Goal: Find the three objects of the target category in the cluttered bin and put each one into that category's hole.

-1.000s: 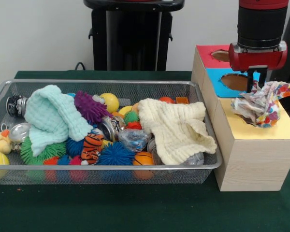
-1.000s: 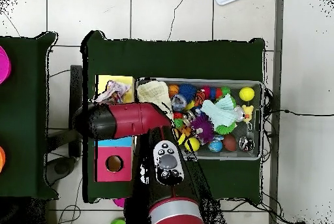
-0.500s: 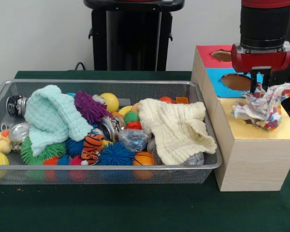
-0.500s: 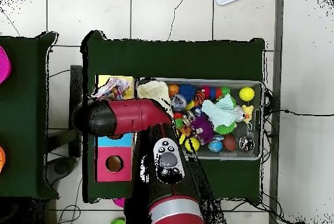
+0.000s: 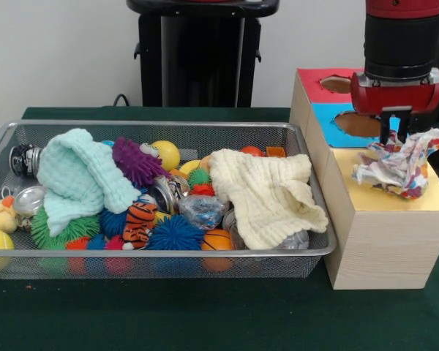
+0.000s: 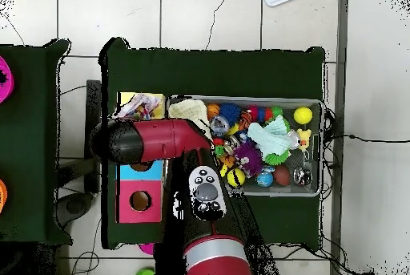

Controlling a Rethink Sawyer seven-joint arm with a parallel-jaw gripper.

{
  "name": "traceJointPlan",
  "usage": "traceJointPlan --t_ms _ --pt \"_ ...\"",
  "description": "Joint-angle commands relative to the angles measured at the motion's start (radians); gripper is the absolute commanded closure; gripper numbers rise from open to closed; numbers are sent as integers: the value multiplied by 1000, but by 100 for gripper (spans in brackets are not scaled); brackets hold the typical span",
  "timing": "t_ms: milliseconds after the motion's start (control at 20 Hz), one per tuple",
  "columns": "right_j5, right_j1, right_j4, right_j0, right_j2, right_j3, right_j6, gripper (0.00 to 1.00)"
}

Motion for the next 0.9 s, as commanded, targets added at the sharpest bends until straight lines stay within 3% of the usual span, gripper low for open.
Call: traceJointPlan --t_ms 50,700,900 --pt "6 54 4 -13 1 -35 107 100" --pt "-2 77 6 5 -6 -65 123 100" --pt "-56 117 -10 16 -18 -73 132 100"
